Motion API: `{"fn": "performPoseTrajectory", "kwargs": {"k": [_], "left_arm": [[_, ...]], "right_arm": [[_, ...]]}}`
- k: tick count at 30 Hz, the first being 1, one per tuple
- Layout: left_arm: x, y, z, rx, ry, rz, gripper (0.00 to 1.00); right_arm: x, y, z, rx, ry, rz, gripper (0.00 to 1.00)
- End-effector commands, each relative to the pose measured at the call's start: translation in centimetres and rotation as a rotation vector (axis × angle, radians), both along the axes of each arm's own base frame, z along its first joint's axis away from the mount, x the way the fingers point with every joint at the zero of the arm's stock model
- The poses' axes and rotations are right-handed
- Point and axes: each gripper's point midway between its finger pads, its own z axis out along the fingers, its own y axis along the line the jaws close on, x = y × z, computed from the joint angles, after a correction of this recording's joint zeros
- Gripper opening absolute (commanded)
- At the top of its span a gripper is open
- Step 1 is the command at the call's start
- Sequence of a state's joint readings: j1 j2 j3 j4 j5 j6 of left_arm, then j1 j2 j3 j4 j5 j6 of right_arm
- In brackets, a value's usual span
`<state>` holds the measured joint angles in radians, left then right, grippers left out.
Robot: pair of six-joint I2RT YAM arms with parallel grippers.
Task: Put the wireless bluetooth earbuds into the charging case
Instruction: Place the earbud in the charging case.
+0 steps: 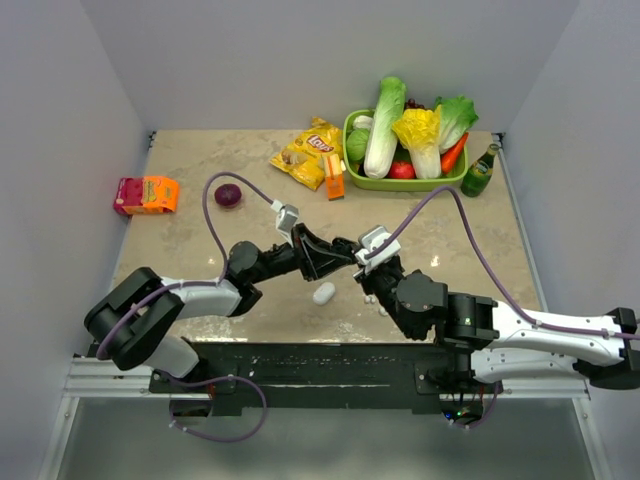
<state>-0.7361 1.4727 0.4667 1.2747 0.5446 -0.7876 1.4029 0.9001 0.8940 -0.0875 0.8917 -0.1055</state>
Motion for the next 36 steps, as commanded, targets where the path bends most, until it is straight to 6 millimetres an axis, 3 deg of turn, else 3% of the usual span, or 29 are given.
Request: {"fn": "performPoseTrajectory", "kwargs": {"k": [1, 19, 36], "left_arm": [[-5.0, 4.3, 14.3, -0.462, -0.526, -0.026, 0.00], [-6.4, 5.3, 16.0, -0.495, -0.581, -0.042, 0.00], [-6.8, 5.7, 16.3, -0.505, -0.585, -0.044, 0.00]], "right_arm": [[0.0, -0.4, 0.3, 0.013, -0.006, -0.020, 0.00], [0.3, -0.4, -0.3, -0.011, -0.004, -0.051, 0.00], [0.7, -0.6, -0.9, -0.024, 0.000, -0.097, 0.00]]}}
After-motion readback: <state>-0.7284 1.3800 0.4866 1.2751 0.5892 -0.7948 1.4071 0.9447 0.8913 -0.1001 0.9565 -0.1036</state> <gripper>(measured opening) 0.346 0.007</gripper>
